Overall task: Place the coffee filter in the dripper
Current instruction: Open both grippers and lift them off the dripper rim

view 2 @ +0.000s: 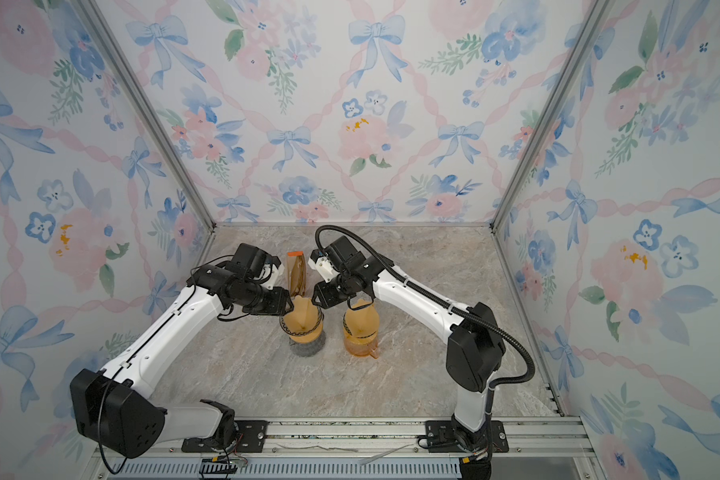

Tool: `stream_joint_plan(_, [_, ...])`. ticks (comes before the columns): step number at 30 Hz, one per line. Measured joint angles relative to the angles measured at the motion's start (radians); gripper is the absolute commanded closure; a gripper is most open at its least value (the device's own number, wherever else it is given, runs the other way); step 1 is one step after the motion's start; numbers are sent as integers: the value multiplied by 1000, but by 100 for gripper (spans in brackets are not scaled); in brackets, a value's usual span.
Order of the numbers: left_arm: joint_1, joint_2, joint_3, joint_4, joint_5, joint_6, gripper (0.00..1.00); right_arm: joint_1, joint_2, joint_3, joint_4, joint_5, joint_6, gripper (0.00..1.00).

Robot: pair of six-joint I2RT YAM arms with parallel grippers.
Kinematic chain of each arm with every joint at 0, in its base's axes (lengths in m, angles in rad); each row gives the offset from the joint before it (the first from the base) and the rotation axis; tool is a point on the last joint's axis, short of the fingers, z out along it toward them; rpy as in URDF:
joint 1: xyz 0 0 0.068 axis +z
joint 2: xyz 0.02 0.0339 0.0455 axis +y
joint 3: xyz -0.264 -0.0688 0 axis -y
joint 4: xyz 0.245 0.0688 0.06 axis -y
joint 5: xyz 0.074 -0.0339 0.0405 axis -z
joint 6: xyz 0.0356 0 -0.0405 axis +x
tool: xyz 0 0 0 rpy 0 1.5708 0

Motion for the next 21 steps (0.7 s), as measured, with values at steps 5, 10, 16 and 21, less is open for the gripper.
stream_joint_plan(5, [1,-60,10,2,0,0,41,0,-39,0,-1,18,0,59])
stream_joint_plan(10, [1,-114,10,26,15,0,38,0,-129,-11,-4,73,-5,54])
stream_joint_plan(16, [1,-179,3,105,96,-1,38,6,-258,-85,-35,177,-2,65])
stream_joint_plan(21, [1,-214,-34,170,146,1,37,21,-331,-150,-101,274,-5,72])
